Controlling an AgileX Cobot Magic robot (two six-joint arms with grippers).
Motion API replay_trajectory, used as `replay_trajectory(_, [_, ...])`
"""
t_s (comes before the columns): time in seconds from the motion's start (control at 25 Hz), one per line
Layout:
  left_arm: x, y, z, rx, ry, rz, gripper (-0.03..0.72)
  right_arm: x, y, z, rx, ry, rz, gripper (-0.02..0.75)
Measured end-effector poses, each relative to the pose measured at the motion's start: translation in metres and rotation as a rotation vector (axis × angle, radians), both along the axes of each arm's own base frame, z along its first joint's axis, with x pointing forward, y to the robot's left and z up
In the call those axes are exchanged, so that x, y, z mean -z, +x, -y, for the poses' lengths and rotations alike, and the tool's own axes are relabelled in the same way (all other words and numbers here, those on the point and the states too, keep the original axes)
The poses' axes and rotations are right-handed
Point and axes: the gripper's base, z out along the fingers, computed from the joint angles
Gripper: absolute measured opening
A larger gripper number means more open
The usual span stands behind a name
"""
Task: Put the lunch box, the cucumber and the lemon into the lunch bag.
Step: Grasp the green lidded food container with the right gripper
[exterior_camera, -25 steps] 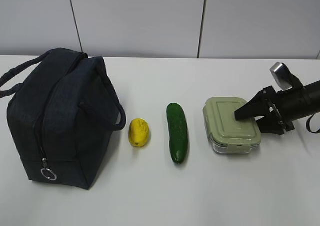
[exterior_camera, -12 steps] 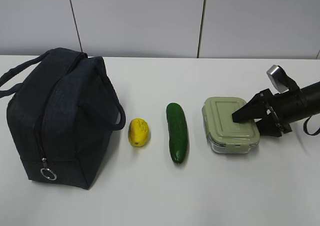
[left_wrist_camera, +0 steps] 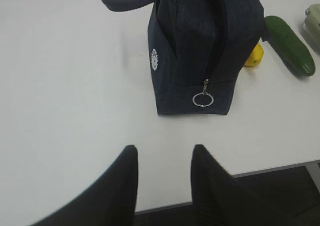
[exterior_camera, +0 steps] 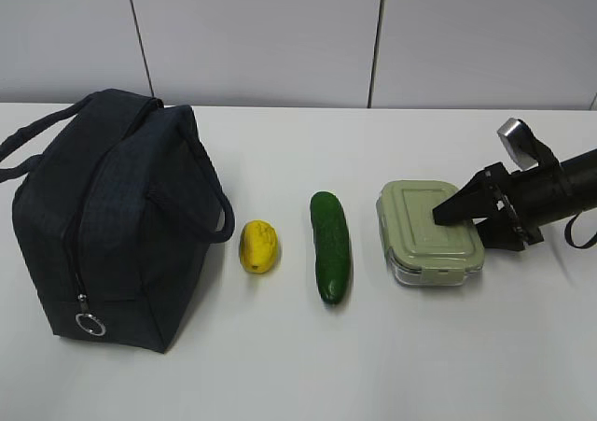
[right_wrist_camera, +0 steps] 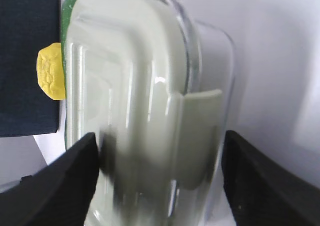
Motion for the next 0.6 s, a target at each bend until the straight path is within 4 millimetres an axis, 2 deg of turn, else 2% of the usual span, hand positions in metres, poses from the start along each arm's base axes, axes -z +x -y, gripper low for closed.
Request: replay_trajectory(0.6, [0.0,0.0,0.0,0.0,0.0,0.0,0.239,0.0006,-0.0009,0.0005,-0.016,-0.013,-0.002,0.568])
